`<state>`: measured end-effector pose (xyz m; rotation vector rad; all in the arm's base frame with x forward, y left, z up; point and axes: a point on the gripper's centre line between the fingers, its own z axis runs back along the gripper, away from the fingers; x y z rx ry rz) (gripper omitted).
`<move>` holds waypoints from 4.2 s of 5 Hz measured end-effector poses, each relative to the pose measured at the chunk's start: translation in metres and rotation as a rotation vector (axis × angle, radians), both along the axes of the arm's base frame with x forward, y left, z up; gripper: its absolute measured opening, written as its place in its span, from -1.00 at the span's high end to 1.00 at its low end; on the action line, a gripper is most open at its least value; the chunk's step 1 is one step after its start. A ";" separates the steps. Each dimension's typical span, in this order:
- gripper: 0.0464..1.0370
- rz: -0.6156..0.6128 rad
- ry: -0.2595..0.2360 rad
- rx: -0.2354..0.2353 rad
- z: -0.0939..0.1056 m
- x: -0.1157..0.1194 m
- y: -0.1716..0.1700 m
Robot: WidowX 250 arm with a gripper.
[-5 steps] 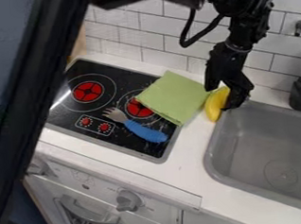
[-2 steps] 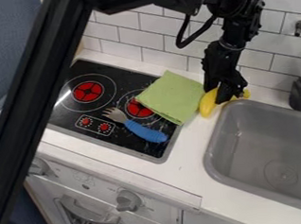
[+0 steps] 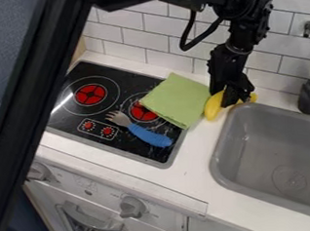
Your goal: Move the banana over the left burner
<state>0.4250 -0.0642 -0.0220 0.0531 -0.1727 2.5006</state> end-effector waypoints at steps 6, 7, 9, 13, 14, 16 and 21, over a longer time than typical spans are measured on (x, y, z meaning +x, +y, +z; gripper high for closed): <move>0.15 0.226 -0.177 0.120 0.099 -0.048 0.082; 0.15 0.331 -0.157 0.138 0.103 -0.059 0.120; 0.15 0.486 -0.125 0.136 0.092 -0.067 0.190; 0.15 0.651 0.006 0.078 0.024 -0.040 0.259; 0.15 0.653 0.034 0.063 0.012 -0.037 0.264; -0.63 0.638 0.022 0.017 0.007 -0.029 0.260; -0.94 0.640 -0.156 0.124 0.090 -0.043 0.260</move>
